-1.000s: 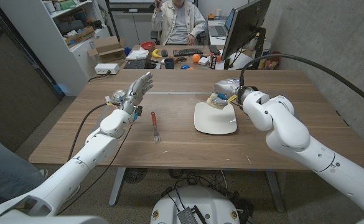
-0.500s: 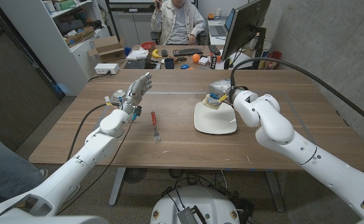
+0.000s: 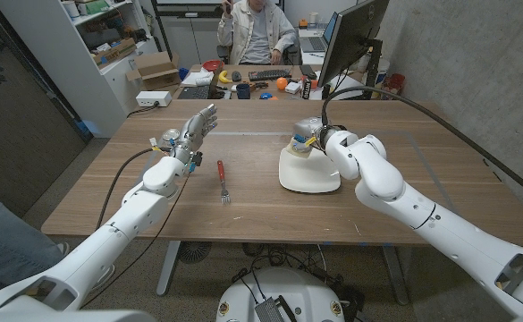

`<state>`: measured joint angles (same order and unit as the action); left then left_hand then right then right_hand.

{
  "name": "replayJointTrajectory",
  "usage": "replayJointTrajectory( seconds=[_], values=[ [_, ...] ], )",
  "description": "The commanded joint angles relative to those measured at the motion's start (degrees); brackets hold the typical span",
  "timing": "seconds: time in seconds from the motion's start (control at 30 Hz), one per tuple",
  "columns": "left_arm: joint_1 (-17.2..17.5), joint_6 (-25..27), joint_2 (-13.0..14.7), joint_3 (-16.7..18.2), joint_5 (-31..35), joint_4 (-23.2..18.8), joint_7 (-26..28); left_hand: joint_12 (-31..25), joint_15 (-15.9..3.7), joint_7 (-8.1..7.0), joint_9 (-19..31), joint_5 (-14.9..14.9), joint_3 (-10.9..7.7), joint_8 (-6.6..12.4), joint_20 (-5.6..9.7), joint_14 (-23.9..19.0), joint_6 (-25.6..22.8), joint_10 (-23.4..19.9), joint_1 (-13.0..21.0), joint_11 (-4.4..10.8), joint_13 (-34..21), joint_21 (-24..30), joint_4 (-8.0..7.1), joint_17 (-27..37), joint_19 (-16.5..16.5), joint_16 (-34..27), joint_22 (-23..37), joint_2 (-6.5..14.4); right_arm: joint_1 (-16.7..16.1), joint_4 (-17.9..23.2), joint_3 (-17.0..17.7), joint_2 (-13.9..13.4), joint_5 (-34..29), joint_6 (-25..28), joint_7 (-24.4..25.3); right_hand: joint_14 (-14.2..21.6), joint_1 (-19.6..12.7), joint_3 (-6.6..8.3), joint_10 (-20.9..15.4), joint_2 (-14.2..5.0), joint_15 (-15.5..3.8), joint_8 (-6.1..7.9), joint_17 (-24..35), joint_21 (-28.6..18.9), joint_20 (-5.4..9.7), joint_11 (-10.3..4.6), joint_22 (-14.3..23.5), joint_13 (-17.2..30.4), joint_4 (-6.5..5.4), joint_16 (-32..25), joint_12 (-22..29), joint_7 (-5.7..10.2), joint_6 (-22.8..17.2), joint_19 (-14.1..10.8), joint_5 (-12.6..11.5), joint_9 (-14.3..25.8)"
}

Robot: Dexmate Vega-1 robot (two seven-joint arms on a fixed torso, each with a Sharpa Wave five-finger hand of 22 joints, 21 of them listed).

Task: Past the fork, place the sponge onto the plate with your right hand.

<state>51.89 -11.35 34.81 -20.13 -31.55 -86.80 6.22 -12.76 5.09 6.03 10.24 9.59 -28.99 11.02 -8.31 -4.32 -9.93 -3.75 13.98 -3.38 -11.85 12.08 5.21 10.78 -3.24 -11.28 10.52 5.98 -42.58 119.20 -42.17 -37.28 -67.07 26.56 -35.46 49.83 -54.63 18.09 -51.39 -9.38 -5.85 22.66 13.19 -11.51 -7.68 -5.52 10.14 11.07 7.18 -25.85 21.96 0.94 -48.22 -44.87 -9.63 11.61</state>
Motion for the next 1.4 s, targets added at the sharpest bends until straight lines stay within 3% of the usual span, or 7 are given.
replayJointTrajectory(
  seconds=[0.03,0.67,0.93,1.2,1.4],
  values=[
    [-0.1,0.8,0.2,-0.2,0.5,-0.5,0.8,0.0,0.1,-0.04,0.3,0.4,-0.54,-0.03,-0.25,0.1,-0.4,-0.2,0.1,0.18,-0.3,-0.1,0.1,0.2,0.0,0.1,0.1,0.8,1.4,-5.4,-1.6,0.9,4.0,0.8,2.2,-0.1,-0.2,0.15,-0.5,-0.36,0.01,0.28,0.1,0.2,-0.24,-0.3,0.1,0.3,-0.23,0.1,-0.1,5.79,-6.5,0.2,-0.5,0.3],
    [0.5,3.9,0.9,-0.4,1.0,-3.5,2.9,-0.1,0.19,0.04,0.3,0.4,-0.64,0.04,-0.35,-0.1,-0.7,-0.5,0.1,0.13,-0.3,-0.1,0.1,0.2,-0.1,0.0,0.1,0.8,1.8,-6.9,-2.8,-2.0,9.0,2.0,6.6,-2.4,0.8,-0.22,1.6,-0.57,0.59,-0.96,0.6,0.4,-0.43,-1.09,0.1,0.5,-1.12,1.1,-1.8,7.42,-4.6,1.6,-0.5,0.5],
    [0.5,4.3,0.6,-0.9,1.6,-3.5,3.4,-0.2,0.09,-0.08,0.3,0.4,-0.7,0.0,-0.3,-0.2,-0.6,-0.7,0.1,0.36,-0.3,-0.1,0.1,0.2,-0.2,0.0,0.1,0.9,1.6,-5.4,-3.1,-3.4,10.3,2.6,7.1,-3.4,0.2,-0.24,3.0,-0.14,1.35,-2.0,0.8,0.3,-1.12,-1.0,0.1,0.6,-0.55,1.3,-2.6,7.9,-2.7,1.9,-0.5,0.5],
    [0.9,4.1,0.5,-0.7,1.4,-3.8,3.7,-0.1,0.06,-0.12,0.3,0.4,-0.72,0.0,-0.24,-0.2,-0.6,-0.6,0.1,0.57,-0.3,-0.1,0.11,0.1,-0.2,0.0,0.1,0.8,1.8,-3.4,-2.6,-4.7,12.0,3.0,5.8,-4.6,-0.2,-1.01,4.6,1.39,2.18,-2.67,1.0,0.3,-2.45,-0.47,0.1,0.7,0.3,1.5,-3.6,8.24,-1.8,2.4,-0.3,0.6],
    [1.4,4.1,0.5,-0.6,1.5,-4.2,4.2,-0.1,0.04,-0.14,0.3,0.4,-0.72,-0.03,-0.28,-0.2,-0.6,-0.6,0.1,0.47,-0.3,-0.1,0.11,0.2,-0.2,0.0,0.1,0.8,2.1,-2.2,-3.3,-5.4,11.3,3.4,4.3,-6.3,0.5,-2.83,7.3,4.37,4.21,-4.61,0.9,0.2,-4.23,0.12,0.1,0.8,0.9,2.2,-5.2,8.79,1.5,2.7,-0.1,0.4]
  ],
)
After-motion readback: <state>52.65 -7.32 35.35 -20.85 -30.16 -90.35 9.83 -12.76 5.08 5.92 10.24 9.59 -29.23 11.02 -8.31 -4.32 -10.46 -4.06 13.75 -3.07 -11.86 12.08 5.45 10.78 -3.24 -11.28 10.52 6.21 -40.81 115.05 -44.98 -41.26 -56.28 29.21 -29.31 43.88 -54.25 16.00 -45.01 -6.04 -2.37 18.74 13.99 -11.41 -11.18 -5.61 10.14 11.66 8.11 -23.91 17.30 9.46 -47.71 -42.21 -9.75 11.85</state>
